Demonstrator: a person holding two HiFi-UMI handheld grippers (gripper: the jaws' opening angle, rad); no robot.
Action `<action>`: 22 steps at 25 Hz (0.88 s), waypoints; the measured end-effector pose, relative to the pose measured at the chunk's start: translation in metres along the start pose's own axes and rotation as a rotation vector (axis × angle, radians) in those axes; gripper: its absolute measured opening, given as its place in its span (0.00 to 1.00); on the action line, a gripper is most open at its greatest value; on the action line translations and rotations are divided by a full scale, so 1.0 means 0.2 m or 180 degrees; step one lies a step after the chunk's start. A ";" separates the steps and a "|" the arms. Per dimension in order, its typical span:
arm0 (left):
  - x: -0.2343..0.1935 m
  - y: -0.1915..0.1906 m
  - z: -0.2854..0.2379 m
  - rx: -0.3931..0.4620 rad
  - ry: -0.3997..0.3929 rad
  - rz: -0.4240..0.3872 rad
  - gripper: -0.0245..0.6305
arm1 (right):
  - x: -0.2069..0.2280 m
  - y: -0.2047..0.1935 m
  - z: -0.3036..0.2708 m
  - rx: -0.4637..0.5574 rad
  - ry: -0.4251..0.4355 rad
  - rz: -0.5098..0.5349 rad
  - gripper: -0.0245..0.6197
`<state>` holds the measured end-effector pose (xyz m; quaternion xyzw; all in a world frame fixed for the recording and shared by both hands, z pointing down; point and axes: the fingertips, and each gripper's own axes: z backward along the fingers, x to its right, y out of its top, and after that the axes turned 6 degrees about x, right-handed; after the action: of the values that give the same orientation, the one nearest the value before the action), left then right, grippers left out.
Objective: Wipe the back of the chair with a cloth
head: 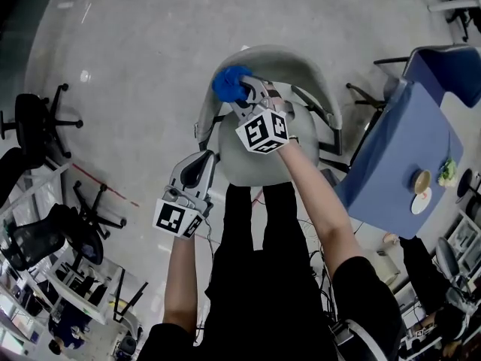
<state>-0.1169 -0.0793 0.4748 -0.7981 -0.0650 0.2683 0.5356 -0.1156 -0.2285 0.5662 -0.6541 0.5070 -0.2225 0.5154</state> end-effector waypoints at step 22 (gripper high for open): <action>-0.04 -0.04 -0.09 -0.0081 -0.0136 -0.0015 0.07 | 0.15 -0.04 0.04 0.0017 -0.0439 -0.0012 0.24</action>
<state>-0.1133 -0.0941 0.4895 -0.7988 -0.0818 0.2832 0.5245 -0.0930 -0.2519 0.5638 -0.6675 0.4684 -0.1792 0.5504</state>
